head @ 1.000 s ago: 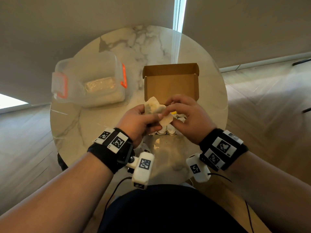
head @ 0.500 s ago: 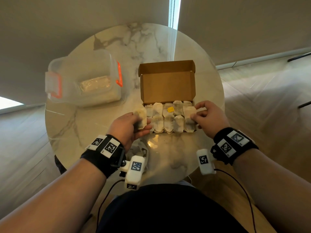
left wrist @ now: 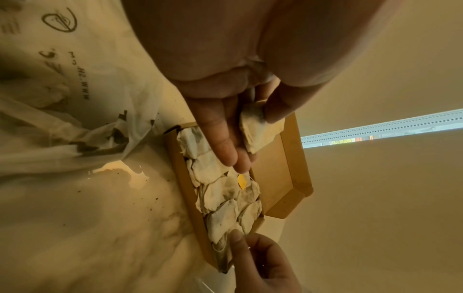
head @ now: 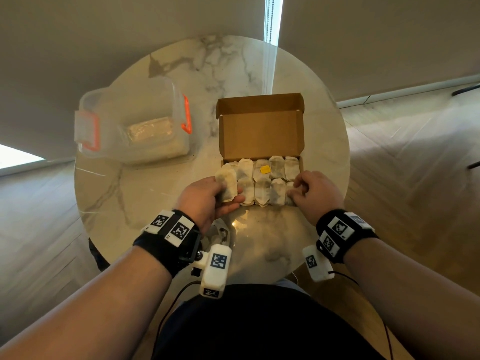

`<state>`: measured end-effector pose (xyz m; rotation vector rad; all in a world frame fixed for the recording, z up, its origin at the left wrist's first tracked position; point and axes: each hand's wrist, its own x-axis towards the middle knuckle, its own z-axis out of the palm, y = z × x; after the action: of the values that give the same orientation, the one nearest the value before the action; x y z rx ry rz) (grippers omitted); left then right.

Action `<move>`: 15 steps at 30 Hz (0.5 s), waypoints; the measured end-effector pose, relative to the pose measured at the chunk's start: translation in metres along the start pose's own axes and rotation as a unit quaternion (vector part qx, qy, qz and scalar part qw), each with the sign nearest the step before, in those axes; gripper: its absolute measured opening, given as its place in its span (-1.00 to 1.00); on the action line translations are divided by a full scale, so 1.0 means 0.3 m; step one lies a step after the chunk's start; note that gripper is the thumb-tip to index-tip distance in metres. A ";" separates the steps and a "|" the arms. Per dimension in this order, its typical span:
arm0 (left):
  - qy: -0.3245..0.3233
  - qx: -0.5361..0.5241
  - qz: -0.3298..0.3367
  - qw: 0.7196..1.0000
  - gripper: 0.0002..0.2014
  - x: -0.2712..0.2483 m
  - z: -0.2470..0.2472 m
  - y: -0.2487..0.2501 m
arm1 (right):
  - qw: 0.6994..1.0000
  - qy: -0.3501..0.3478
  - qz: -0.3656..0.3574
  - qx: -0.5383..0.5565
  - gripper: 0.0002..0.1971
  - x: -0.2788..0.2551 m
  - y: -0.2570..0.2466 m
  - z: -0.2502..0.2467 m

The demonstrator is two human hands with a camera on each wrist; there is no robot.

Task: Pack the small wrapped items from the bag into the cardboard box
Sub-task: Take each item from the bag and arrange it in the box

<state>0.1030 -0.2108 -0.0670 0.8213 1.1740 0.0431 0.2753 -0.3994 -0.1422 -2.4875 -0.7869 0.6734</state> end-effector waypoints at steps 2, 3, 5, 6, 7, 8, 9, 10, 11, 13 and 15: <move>-0.009 0.022 0.010 1.000 -0.76 0.001 0.012 -0.006 | 1.000 -0.011 -0.014 -0.014 -0.85 -0.002 0.001 -0.009; -0.011 0.033 0.017 0.999 -0.77 0.001 0.017 -0.009 | 0.999 -0.024 -0.020 -0.022 -0.83 -0.001 0.005 -0.013; -0.013 0.044 0.028 0.999 -0.80 0.001 0.027 -0.014 | 0.997 -0.048 -0.043 -0.044 -0.85 -0.004 0.018 -0.016; -0.013 0.044 0.031 0.998 -0.81 0.002 0.033 -0.015 | 0.995 -0.053 -0.064 -0.058 -0.88 -0.007 0.026 -0.014; -0.015 0.042 0.031 0.999 -0.81 0.002 0.040 -0.015 | 0.992 -0.052 -0.087 -0.069 -0.89 -0.009 0.036 -0.011; -0.018 0.039 0.028 0.999 -0.79 0.004 0.047 -0.015 | 0.990 -0.046 -0.106 -0.076 -0.89 -0.010 0.042 -0.010; -0.019 0.034 0.022 0.999 -0.76 0.006 0.054 -0.014 | 0.989 -0.036 -0.119 -0.078 -0.88 -0.010 0.047 -0.011; -0.020 0.020 0.014 1.000 -0.74 0.007 0.062 -0.015 | 0.988 -0.025 -0.128 -0.082 -0.87 -0.008 0.051 -0.011; -0.017 0.000 0.005 1.000 -0.72 0.006 0.069 -0.016 | 0.987 -0.020 -0.135 -0.090 -0.86 -0.004 0.054 -0.011; -0.005 -0.030 -0.004 1.000 -0.70 0.012 0.079 -0.021 | 0.983 -0.043 -0.142 -0.112 -0.83 -0.002 0.051 -0.015; -0.002 -0.032 -0.005 0.999 -0.72 0.012 0.093 -0.025 | 0.980 -0.063 -0.143 -0.124 -0.79 -0.003 0.040 -0.026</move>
<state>0.1248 -0.2299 -0.0704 0.7583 1.1669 0.0703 0.2837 -0.4109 -0.1423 -2.4902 -1.3191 0.6653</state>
